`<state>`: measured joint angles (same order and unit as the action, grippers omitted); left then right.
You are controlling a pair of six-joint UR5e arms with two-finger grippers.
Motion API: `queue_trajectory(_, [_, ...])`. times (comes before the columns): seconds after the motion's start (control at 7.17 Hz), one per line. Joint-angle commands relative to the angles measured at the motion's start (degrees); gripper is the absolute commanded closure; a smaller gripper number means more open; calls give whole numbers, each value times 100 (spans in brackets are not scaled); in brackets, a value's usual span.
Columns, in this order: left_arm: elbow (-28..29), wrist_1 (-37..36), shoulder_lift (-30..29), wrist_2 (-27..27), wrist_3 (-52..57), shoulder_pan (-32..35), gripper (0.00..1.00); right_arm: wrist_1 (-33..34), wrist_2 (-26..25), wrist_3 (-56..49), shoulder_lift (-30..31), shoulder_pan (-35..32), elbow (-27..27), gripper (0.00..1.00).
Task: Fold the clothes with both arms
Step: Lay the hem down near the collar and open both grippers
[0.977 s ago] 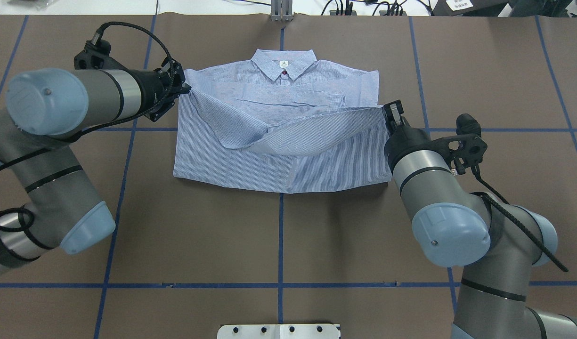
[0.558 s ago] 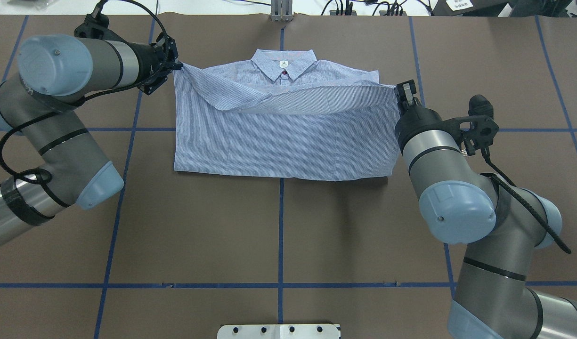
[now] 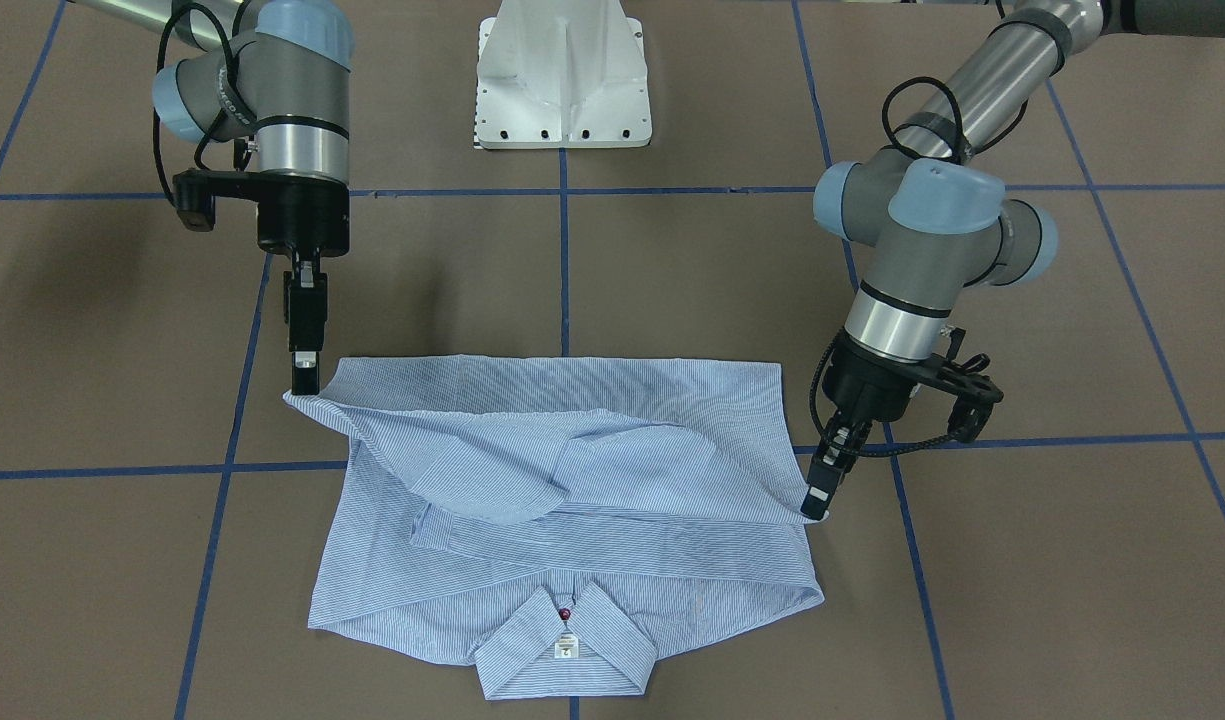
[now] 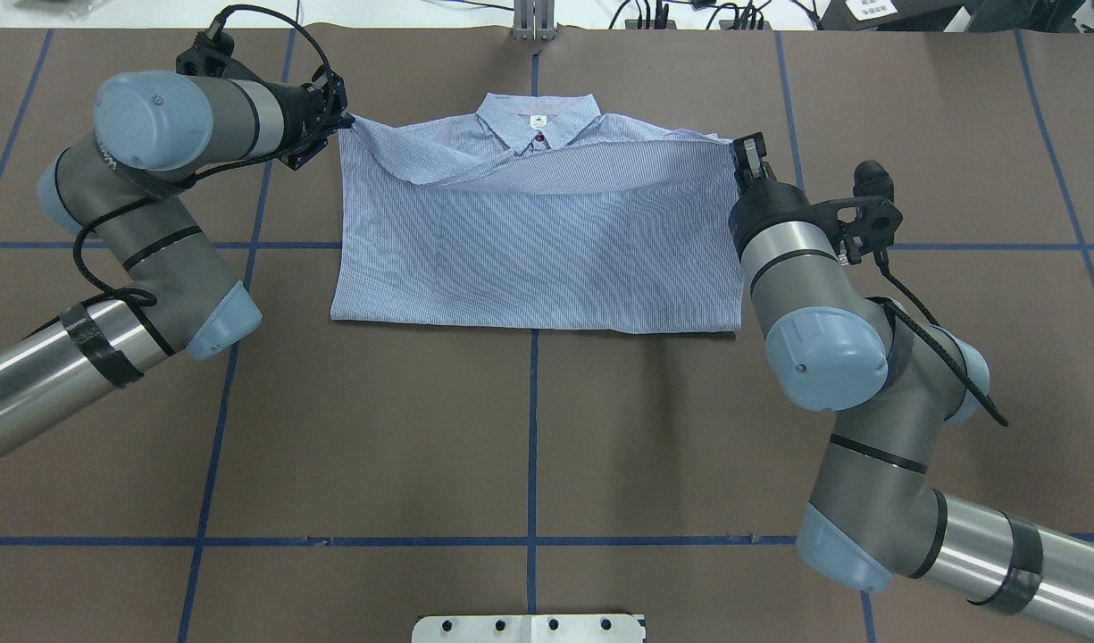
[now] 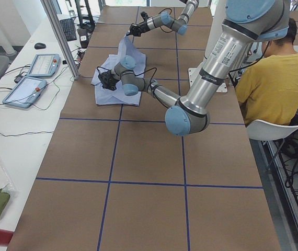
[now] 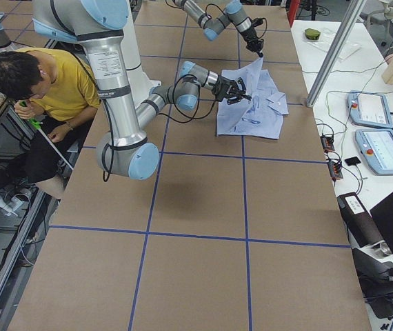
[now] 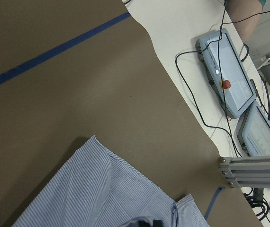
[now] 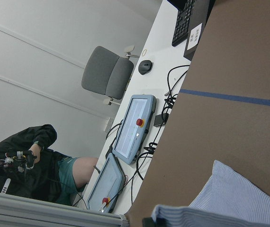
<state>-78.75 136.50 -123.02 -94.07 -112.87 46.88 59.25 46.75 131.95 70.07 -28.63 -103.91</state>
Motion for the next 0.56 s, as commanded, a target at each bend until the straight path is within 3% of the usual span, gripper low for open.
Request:
queue_trajectory(0.0, [507,217,-283,3,90,5,100,-54,19,-29,-344,-125,605,100])
queue_trajectory(0.42, [1439,929,-495,38,107,23,100,-228,982,-38,-714,-625,1432,100])
